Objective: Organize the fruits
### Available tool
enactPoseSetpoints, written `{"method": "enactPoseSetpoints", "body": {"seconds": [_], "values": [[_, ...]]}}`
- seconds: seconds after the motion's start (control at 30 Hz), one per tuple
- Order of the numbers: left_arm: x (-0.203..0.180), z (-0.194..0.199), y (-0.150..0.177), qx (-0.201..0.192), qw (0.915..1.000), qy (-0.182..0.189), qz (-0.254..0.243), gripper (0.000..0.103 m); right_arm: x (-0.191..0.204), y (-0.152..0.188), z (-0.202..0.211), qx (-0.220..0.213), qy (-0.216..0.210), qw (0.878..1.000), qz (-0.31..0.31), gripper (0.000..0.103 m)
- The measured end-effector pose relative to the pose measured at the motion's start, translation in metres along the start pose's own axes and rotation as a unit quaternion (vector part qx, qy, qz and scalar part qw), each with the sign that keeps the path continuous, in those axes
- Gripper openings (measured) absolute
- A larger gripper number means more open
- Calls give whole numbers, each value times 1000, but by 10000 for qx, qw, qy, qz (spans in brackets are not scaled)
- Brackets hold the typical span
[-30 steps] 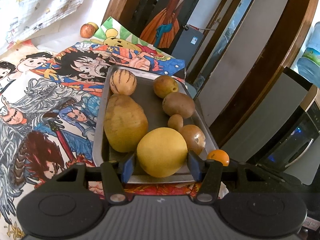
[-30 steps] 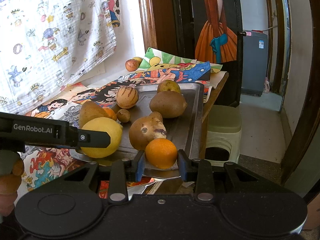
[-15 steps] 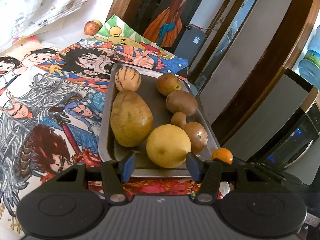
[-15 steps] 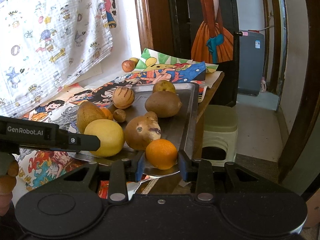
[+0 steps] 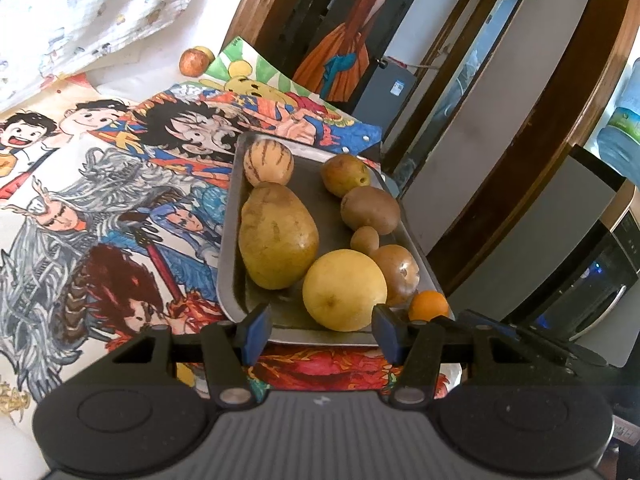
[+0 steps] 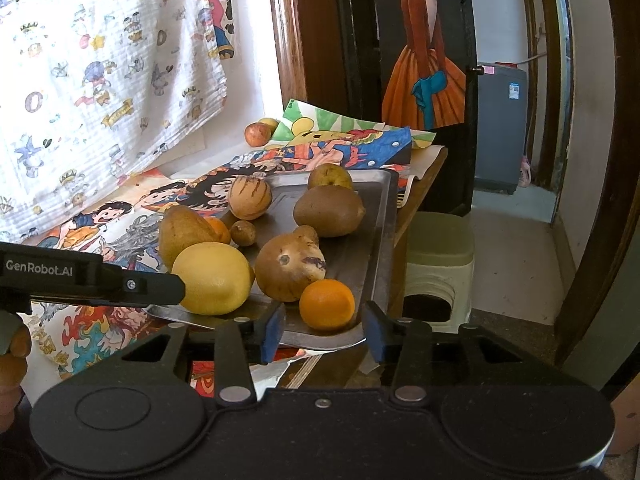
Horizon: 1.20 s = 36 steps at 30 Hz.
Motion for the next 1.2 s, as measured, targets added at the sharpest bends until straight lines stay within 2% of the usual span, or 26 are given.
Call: {"method": "enactPoseSetpoints", "body": {"seconds": [0.37, 0.83, 1.2], "values": [[2, 21, -3, -362, 9992, -137, -123, 73, 10, -4, 13, -122, 7, 9999, 12, 61], [20, 51, -5, -833, 9955, -461, 1, 100, 21, -8, 30, -306, -32, 9995, -68, 86], [38, 68, 0, -974, 9921, -780, 132, 103, 35, -10, 43, -477, -90, 9988, -31, 102]]}}
Point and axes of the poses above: each gripper's, at about its wrist camera, not at the fingertips, and z roughly against the way its jaws point, x to its left, y to its underside, the point moved 10 cm from there along -z, roughly the way its jaws point, and after that the axes turned 1 degree about -x, right-handed, at the moved point
